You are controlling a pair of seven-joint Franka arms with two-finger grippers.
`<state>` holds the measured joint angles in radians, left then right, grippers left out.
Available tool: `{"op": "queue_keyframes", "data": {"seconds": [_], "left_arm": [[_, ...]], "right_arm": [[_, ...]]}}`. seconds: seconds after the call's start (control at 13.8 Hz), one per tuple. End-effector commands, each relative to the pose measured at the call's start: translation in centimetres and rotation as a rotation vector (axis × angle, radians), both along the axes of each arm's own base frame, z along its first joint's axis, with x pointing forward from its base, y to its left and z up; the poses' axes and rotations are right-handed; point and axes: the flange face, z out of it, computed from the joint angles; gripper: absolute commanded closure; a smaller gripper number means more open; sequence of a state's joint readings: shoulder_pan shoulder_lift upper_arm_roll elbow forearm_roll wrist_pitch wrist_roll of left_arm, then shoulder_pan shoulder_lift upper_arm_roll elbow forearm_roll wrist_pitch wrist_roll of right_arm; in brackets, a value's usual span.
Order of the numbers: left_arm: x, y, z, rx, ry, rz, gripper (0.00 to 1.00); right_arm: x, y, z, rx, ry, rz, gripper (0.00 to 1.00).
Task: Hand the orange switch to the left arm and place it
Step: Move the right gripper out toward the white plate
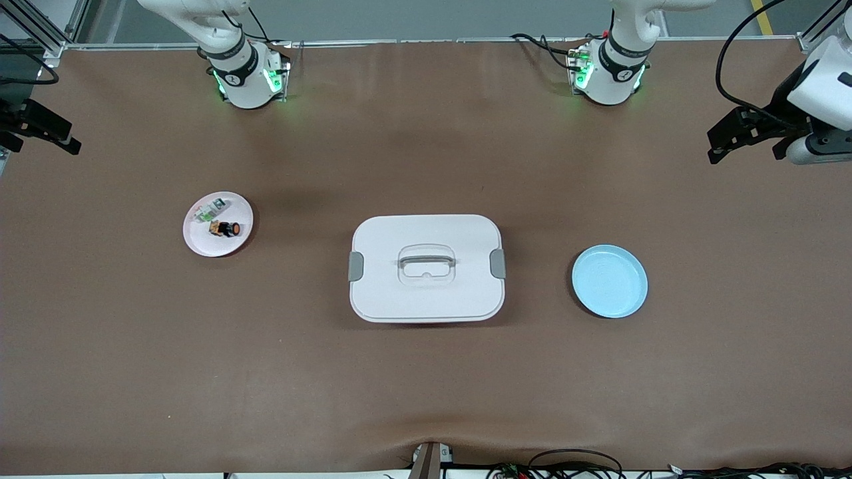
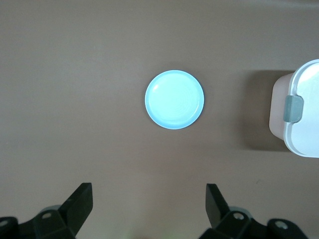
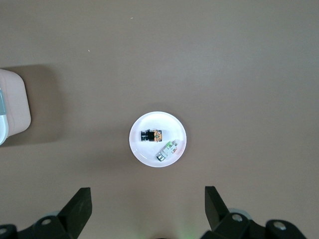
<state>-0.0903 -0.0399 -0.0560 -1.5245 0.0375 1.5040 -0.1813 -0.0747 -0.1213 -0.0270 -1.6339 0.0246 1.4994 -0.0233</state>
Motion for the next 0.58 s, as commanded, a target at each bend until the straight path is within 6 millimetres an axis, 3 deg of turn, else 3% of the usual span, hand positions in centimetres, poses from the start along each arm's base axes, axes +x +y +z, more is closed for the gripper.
{"op": "queue_keyframes", "data": {"seconds": [0.0,0.51], "left_arm": [[-0.44,0.55,0.66,-0.001,0.003,-0.002,0.00],[0.03,0.86,0.71,-0.001,0.000,0.010,0.00]], "right_arm": [[-0.01,0.22,0.31,0.011,0.003,-0.019,0.00],[0.12,0.18,0.49,0.015,0.000,-0.018,0.00]]}}
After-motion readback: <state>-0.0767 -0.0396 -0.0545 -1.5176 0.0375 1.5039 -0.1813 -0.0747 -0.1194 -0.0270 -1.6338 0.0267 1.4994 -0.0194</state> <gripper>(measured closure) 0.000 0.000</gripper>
